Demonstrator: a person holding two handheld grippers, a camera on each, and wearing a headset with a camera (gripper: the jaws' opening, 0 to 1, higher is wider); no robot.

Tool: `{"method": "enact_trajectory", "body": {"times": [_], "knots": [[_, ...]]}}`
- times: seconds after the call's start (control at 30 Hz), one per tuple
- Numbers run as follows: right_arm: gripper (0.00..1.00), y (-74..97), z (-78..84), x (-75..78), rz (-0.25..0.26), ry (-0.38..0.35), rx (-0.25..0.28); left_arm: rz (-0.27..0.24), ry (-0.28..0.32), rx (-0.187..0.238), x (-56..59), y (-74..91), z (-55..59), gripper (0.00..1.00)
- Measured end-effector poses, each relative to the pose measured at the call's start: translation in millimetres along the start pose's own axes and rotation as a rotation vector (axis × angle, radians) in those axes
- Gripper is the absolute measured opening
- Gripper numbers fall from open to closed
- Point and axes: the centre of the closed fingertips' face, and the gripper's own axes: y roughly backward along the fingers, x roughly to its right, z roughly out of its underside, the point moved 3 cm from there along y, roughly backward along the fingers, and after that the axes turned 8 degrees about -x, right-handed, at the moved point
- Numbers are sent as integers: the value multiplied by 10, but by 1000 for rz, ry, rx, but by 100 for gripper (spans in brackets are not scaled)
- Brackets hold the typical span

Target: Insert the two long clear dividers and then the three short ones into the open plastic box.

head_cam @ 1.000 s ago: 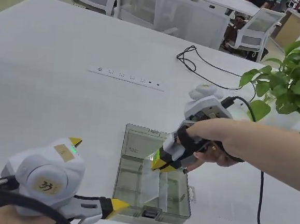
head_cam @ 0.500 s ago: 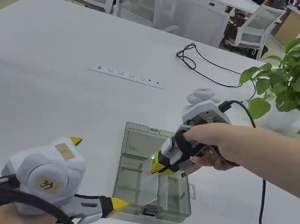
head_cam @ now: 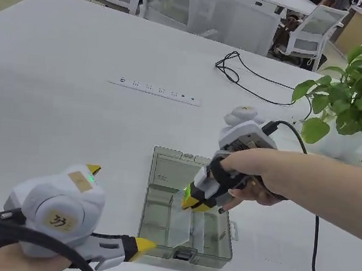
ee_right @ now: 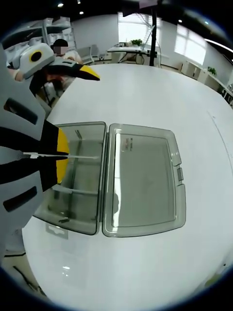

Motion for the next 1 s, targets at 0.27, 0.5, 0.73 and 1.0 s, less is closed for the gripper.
{"method": "enact_trajectory", "body": {"times": [0.27,0.5,0.73,1.0], "knots": [[2,-30,2,1,15,8,-1,-2,1,-1,-3,2,1,99],[2,-24,-15,-7,32,22,-8,0,-2,-4,-2,-9,2,99],[2,-34,-25,-30,69,50,-16,1,-5,-9,2,-13,5,99],[2,-52,-28,-46,123,94,-36,3,-6,-12,6,-14,7,99]]}}
